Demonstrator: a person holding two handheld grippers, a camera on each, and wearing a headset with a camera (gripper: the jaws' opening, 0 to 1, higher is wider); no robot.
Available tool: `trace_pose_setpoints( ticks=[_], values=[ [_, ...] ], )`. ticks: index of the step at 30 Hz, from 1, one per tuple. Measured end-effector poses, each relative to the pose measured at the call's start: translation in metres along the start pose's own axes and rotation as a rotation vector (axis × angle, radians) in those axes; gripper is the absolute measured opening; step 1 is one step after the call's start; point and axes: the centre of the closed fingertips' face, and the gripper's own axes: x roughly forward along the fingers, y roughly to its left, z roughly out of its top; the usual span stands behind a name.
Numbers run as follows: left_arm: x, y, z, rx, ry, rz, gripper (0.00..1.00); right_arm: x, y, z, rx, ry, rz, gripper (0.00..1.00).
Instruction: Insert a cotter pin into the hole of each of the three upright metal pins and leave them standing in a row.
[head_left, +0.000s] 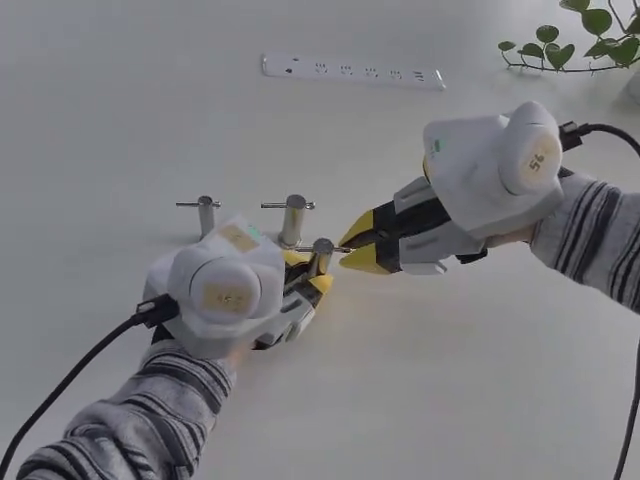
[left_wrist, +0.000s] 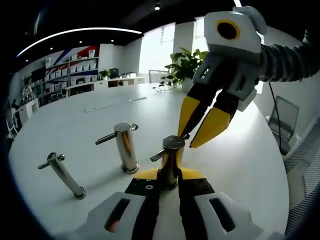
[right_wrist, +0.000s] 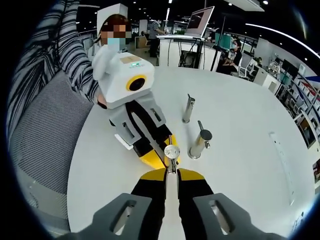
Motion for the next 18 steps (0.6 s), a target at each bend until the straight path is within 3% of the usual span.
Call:
trace_pose_setpoints(
  ticks=[18],
  values=[
    [0.0003,0.0003,-0.0004,-0.007,0.001,0.002,0.1,-0.0028,-0.0026,0.0041,-0.013,0.008,-0.01,0.0]
  ],
)
